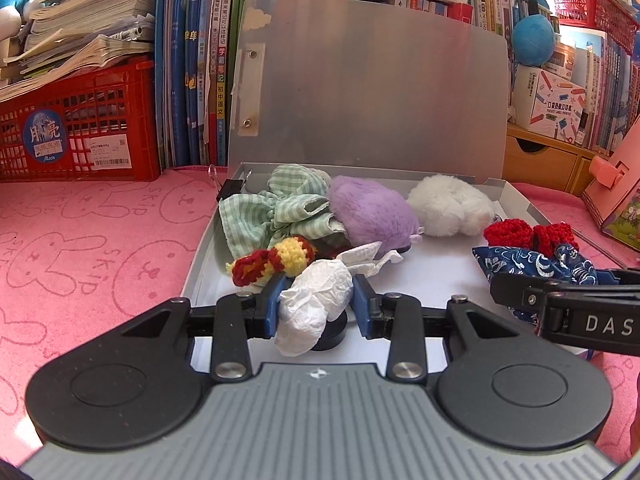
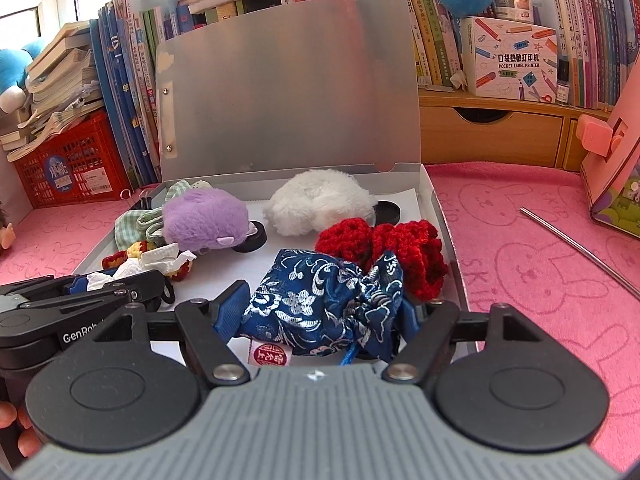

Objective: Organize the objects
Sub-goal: 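Carry white doll into box with left tool while right tool carries blue pouch, then open left tool to drop white doll while right tool releases blue pouch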

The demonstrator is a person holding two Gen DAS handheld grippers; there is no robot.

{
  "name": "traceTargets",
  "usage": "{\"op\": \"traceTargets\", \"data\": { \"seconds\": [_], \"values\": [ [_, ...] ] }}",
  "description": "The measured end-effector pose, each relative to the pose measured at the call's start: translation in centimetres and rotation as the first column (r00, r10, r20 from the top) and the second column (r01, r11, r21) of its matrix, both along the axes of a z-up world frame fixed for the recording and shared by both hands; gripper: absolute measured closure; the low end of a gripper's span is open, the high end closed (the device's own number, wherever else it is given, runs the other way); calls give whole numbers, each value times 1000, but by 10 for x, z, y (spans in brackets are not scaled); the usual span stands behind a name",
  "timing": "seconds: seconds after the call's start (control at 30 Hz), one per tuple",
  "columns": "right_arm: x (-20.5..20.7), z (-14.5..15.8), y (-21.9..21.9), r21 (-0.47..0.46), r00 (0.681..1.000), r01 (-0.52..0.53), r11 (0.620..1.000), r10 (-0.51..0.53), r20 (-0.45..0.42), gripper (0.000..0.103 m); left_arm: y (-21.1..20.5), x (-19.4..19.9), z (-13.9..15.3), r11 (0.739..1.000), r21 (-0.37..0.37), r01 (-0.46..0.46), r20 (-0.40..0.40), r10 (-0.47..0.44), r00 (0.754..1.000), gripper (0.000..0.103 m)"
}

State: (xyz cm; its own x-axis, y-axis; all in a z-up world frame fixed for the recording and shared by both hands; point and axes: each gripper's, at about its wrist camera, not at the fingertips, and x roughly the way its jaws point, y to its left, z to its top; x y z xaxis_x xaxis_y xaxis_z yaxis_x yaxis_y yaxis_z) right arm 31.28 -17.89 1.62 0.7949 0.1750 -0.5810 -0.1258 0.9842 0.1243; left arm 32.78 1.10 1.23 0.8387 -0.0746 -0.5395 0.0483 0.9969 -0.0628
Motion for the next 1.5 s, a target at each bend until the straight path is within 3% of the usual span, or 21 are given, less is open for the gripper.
{"op": "traceTargets", "data": {
  "seconds": [0.57,1.03,1.23,1.33,1.4,1.47,1.5],
  "values": [
    [24,1,6,-60,1000,7,998,-7,3,28,-3,42,0,998,62,-14,-33,16,999,62],
    [29,-11,7,-31,1000,15,999,-16,-24,25,-2,47,-6,998,63,-7,-60,11,998,61],
    [26,-18,14,-82,1000,9,997,-10,-8,22,-4,47,-5,996,84,10,-68,-4,998,57],
    [25,-21,18,-116,1000,7,993,-7,1,18,-6,45,-4,995,99,19,-67,-13,998,49],
    [25,-21,18,-119,1000,8,993,-8,-1,16,-6,43,-1,995,96,11,-63,-5,998,29],
    [26,-21,18,-116,1000,3,993,-4,-9,12,-5,42,1,997,81,12,-62,-6,998,17],
    [25,-21,18,-116,1000,3,993,-4,-9,12,-5,42,1,996,83,12,-63,-7,998,17]
  ]
}}
